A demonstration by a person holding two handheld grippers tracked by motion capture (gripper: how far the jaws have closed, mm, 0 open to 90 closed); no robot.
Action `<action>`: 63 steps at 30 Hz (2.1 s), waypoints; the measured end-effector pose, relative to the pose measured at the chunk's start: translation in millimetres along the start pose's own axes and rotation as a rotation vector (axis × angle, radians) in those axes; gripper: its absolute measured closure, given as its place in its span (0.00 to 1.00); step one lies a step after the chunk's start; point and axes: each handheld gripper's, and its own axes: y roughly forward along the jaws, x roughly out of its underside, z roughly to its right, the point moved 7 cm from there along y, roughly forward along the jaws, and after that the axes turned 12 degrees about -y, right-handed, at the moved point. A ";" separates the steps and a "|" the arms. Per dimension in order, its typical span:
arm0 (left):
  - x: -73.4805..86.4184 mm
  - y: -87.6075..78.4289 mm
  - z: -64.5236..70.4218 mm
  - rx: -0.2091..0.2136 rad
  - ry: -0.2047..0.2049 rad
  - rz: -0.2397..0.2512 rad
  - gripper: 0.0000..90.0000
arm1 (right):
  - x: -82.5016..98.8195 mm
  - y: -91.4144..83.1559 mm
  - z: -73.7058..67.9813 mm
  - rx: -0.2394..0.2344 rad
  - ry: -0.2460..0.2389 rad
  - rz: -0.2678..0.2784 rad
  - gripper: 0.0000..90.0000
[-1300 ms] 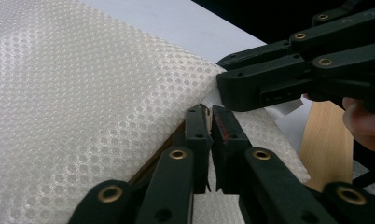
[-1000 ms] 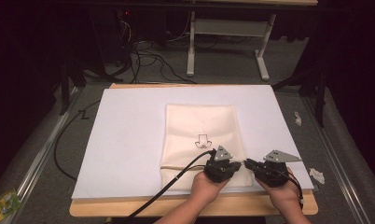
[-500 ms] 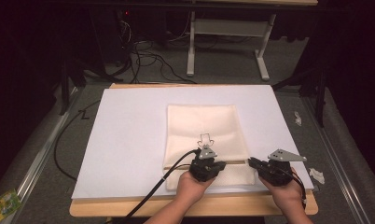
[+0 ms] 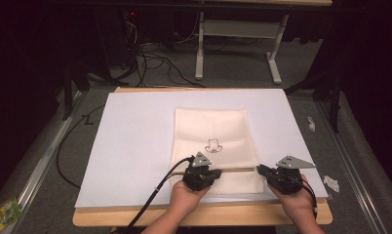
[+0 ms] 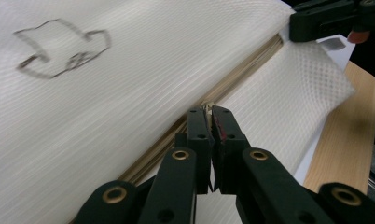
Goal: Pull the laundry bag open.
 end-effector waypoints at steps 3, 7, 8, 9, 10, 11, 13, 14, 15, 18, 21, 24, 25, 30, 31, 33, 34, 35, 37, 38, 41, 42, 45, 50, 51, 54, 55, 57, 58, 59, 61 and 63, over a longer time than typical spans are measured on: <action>4.6 -13.4 -13.2 -0.017 -0.019 -0.007 0.97 | 5.0 -1.3 7.0 0.007 0.022 -0.004 0.96; 9.7 -33.9 -25.7 -0.024 -0.018 -0.017 0.97 | 5.0 0.3 5.3 0.000 0.015 -0.009 0.95; 10.6 -38.7 -29.4 -0.036 -0.019 -0.018 0.97 | 4.6 0.9 4.9 0.003 0.009 -0.012 0.96; 11.3 -43.1 -31.8 -0.032 -0.029 -0.020 0.97 | 4.2 0.9 5.3 0.008 0.004 -0.014 0.95; 11.9 -47.7 -35.3 -0.048 -0.023 -0.021 0.97 | 3.3 1.2 4.2 -0.001 0.011 -0.009 0.95; 12.6 -52.3 -38.8 -0.058 -0.025 -0.022 0.97 | 3.2 1.2 4.3 0.013 -0.001 -0.013 0.96; 15.0 -61.2 -46.8 -0.070 -0.046 -0.020 0.97 | 3.7 0.6 6.0 0.016 0.007 -0.013 0.96; 16.6 -65.5 -50.9 -0.067 -0.062 -0.018 0.97 | 4.1 0.2 7.1 0.021 0.009 -0.013 0.95; 18.6 -70.2 -55.4 -0.066 -0.074 -0.015 0.98 | 4.4 -0.3 8.3 0.018 0.007 -0.010 0.96; 27.9 -84.8 -73.9 -0.098 -0.105 -0.008 0.97 | 5.4 -2.1 10.6 0.037 0.013 -0.010 0.96; 37.3 -99.4 -93.1 -0.096 -0.169 0.004 0.97 | 8.9 -4.9 18.1 0.046 0.030 -0.011 0.95; 33.7 -107.4 -92.0 -0.088 -0.151 0.021 0.97 | 10.7 -3.7 16.7 0.024 0.044 -0.010 0.95; 33.2 -107.4 -91.8 -0.093 -0.141 0.023 0.97 | 10.5 -2.8 15.5 0.036 0.024 -0.017 0.95; 36.1 -106.7 -90.4 -0.076 -0.121 0.019 0.97 | 13.4 -2.3 15.3 0.030 0.032 -0.023 0.95; 36.0 -106.7 -90.4 -0.075 -0.119 0.021 0.97 | 14.1 -2.2 15.5 0.030 0.028 -0.023 0.95; 35.4 -106.5 -90.5 -0.080 -0.113 0.029 0.97 | 14.4 -2.5 15.0 0.029 0.025 -0.022 0.94; 35.4 -106.5 -90.7 -0.085 -0.103 0.029 0.96 | 14.3 -2.6 14.6 0.029 0.023 -0.020 0.94; 35.6 -106.5 -90.8 -0.093 -0.094 0.029 0.96 | 14.1 -2.7 13.8 0.028 0.026 -0.020 0.94; 35.0 -107.3 -92.0 -0.109 -0.078 0.039 0.95 | 14.4 -2.8 13.4 0.027 0.022 -0.017 0.92; 34.7 -107.7 -91.7 -0.105 -0.081 0.045 0.94 | 14.7 -2.6 13.4 0.025 0.018 -0.014 0.91; 31.3 -111.4 -92.8 -0.096 -0.089 0.075 0.89 | 16.0 -3.1 14.3 0.016 0.022 -0.007 0.89; 30.4 -112.4 -93.5 -0.098 -0.090 0.082 0.85 | 15.7 -3.8 14.9 0.013 0.021 0.003 0.88; 27.9 -115.7 -97.5 -0.134 -0.088 0.096 0.72 | 13.3 -7.6 17.4 0.016 0.029 0.031 0.83; 22.4 -124.3 -104.7 -0.222 -0.043 0.144 0.53 | 12.0 -17.4 34.4 0.084 0.069 0.079 0.61; 21.3 -126.2 -105.7 -0.239 -0.031 0.153 0.49 | 12.9 -19.9 39.8 0.109 0.072 0.090 0.55; 17.4 -136.4 -112.7 -0.327 0.022 0.195 0.38 | 18.2 -27.3 57.1 0.170 0.099 0.097 0.40; 16.8 -139.5 -116.2 -0.349 0.024 0.202 0.35 | 20.6 -29.9 63.6 0.191 0.108 0.098 0.37; 15.9 -145.0 -123.5 -0.384 0.013 0.212 0.28 | 24.7 -36.0 74.6 0.220 0.141 0.096 0.32; 15.7 -148.5 -127.3 -0.396 0.004 0.216 0.26 | 25.8 -38.5 78.4 0.232 0.148 0.097 0.30; 15.1 -154.0 -133.0 -0.408 -0.010 0.227 0.23 | 26.9 -41.8 82.4 0.244 0.157 0.101 0.29; 14.5 -158.9 -140.1 -0.430 -0.036 0.234 0.17 | 29.7 -47.4 88.4 0.266 0.163 0.107 0.25; 14.4 -160.8 -143.3 -0.437 -0.044 0.238 0.14 | 31.9 -47.7 89.1 0.273 0.167 0.103 0.23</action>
